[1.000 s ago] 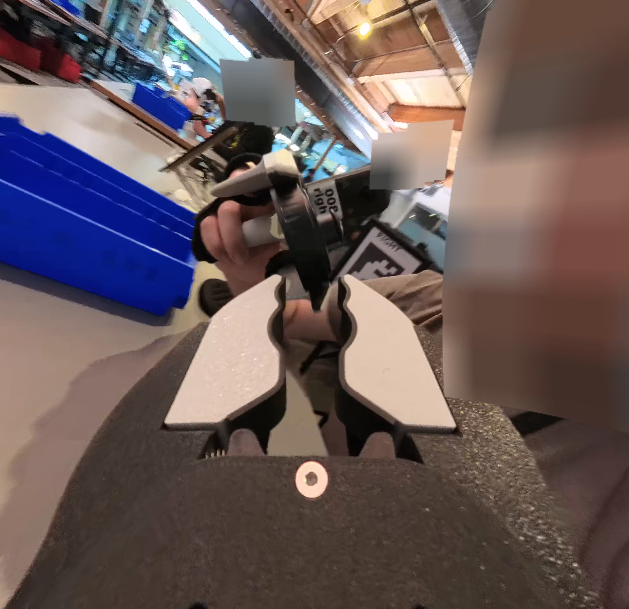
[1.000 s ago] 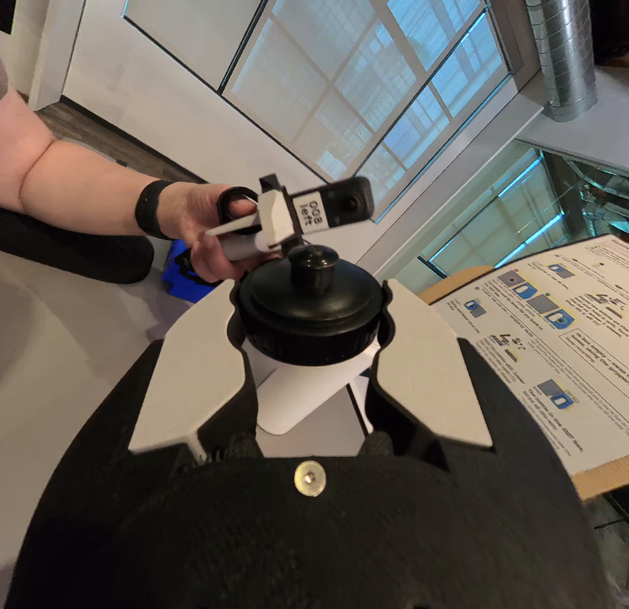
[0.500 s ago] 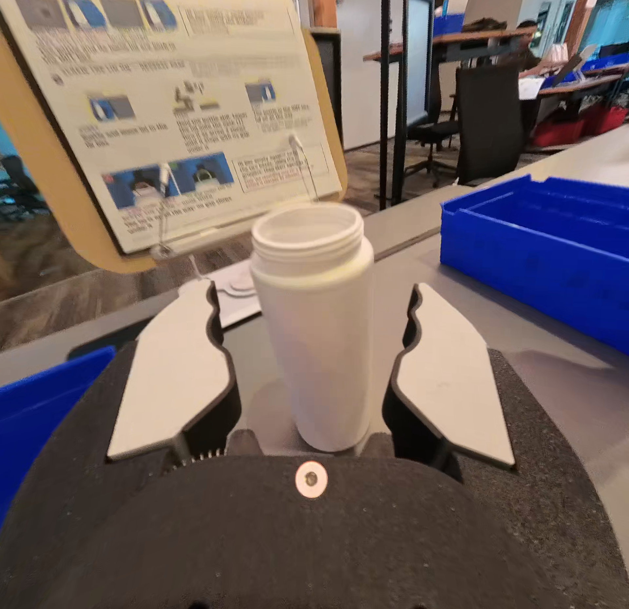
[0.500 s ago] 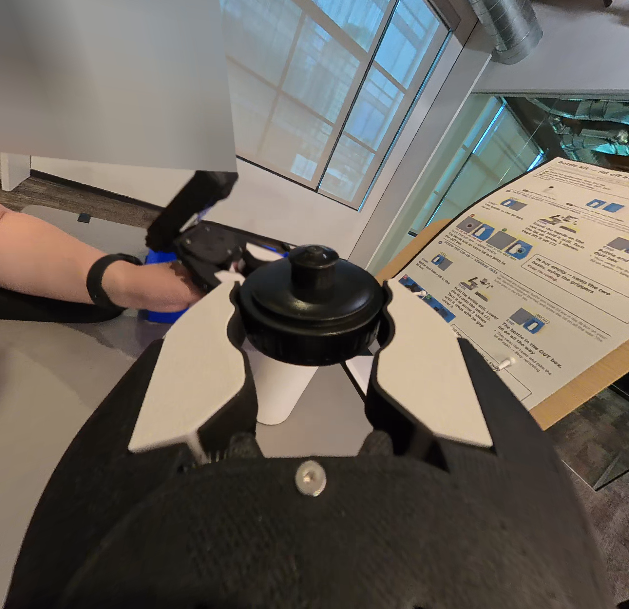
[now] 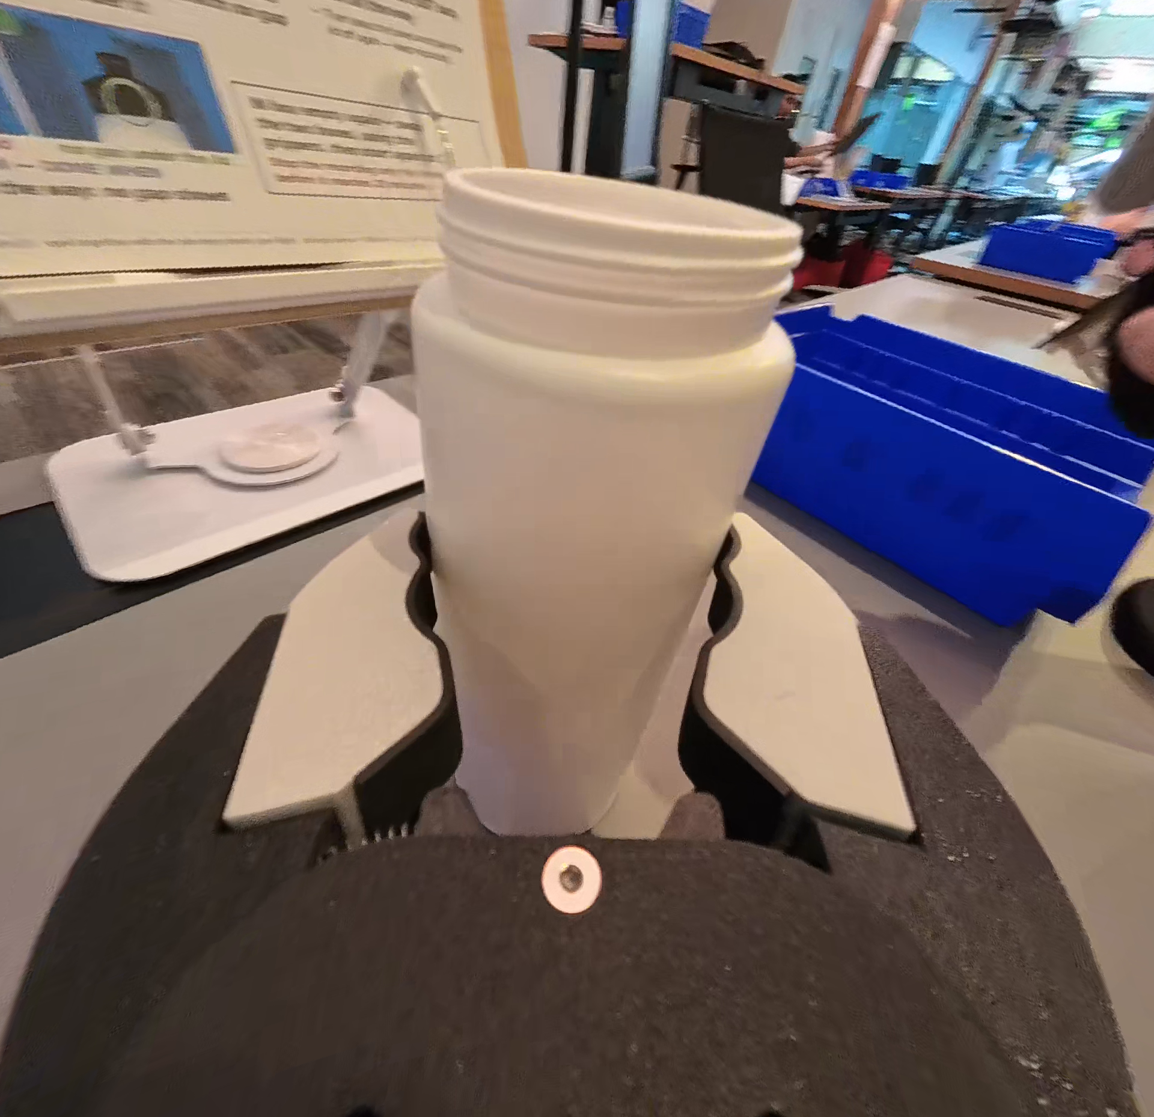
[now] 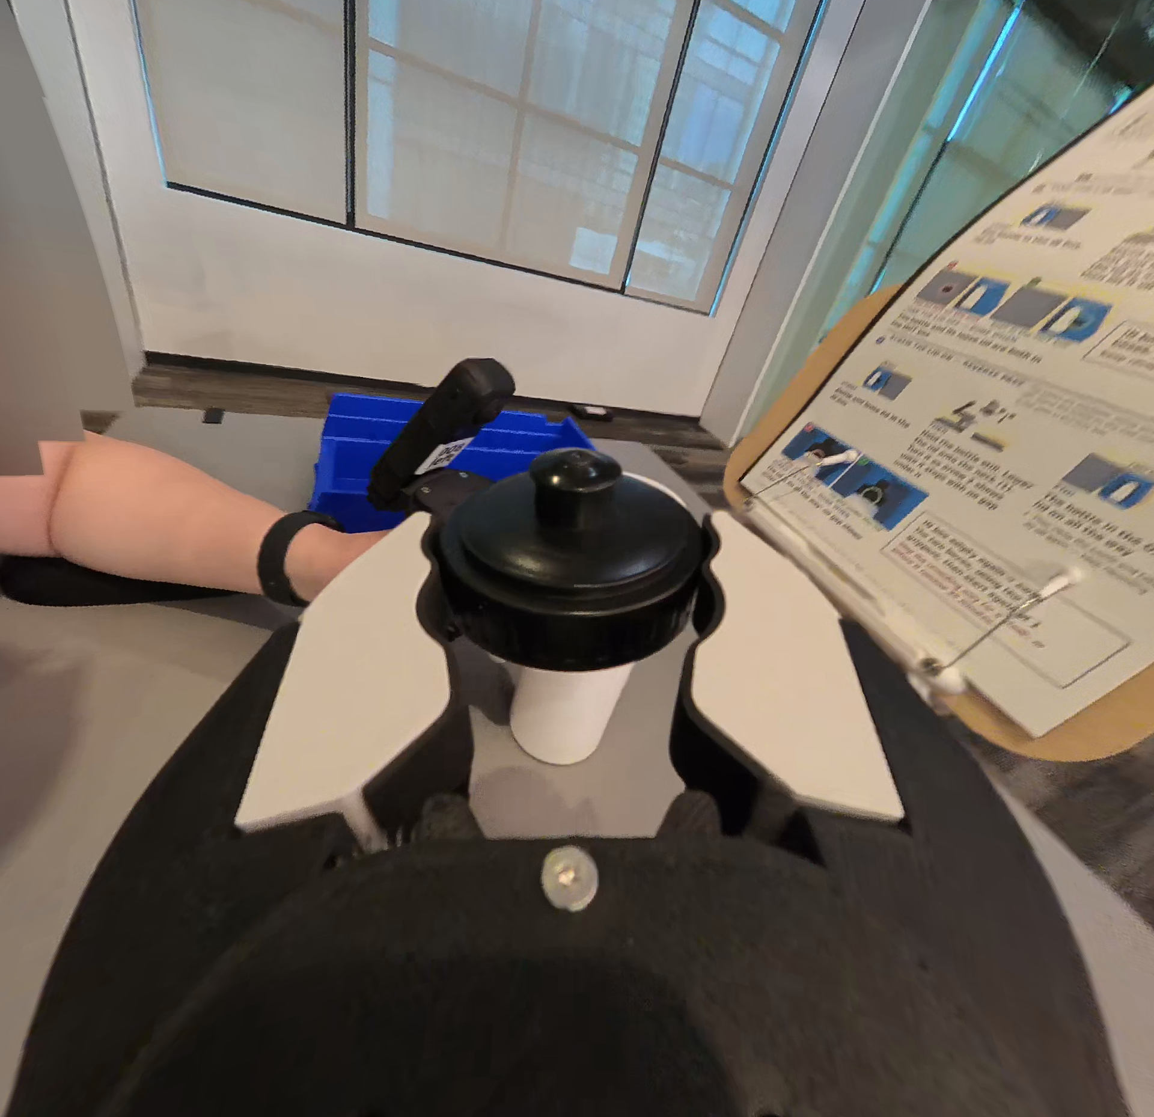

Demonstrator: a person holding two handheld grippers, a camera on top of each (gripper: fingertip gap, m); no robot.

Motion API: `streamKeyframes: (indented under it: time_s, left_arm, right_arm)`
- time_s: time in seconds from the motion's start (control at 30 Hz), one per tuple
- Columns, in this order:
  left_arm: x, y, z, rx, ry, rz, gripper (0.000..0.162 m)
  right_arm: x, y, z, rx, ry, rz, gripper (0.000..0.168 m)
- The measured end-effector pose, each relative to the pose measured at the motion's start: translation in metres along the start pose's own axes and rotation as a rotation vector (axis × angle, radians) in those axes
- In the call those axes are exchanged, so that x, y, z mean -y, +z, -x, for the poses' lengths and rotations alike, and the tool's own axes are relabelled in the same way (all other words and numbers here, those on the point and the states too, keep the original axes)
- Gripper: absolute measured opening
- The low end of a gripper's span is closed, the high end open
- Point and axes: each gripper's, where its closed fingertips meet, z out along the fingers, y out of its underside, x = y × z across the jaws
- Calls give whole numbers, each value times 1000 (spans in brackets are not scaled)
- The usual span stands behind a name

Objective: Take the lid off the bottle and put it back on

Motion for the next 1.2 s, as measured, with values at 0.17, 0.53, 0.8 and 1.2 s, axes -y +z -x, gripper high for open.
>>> streamKeyframes:
  time_s: [0.17, 0.53, 0.8, 1.2]
  left_arm:
    - [-7, 0, -66, -332, 6, 25, 87]
    - [-18, -9, -127, -526, 101, 97, 87]
    - [-18, -9, -125, -523, 80, 95, 87]
    - [-19, -10, -128, -541, 102, 103, 86]
  right_arm:
    - [-12, 7, 4, 68, 115, 46, 79]
    - [-27, 17, 24, 209, 245, 151, 79]
    - [-35, 22, 27, 214, 211, 152, 79]
    - [-43, 24, 25, 197, 176, 202, 79]
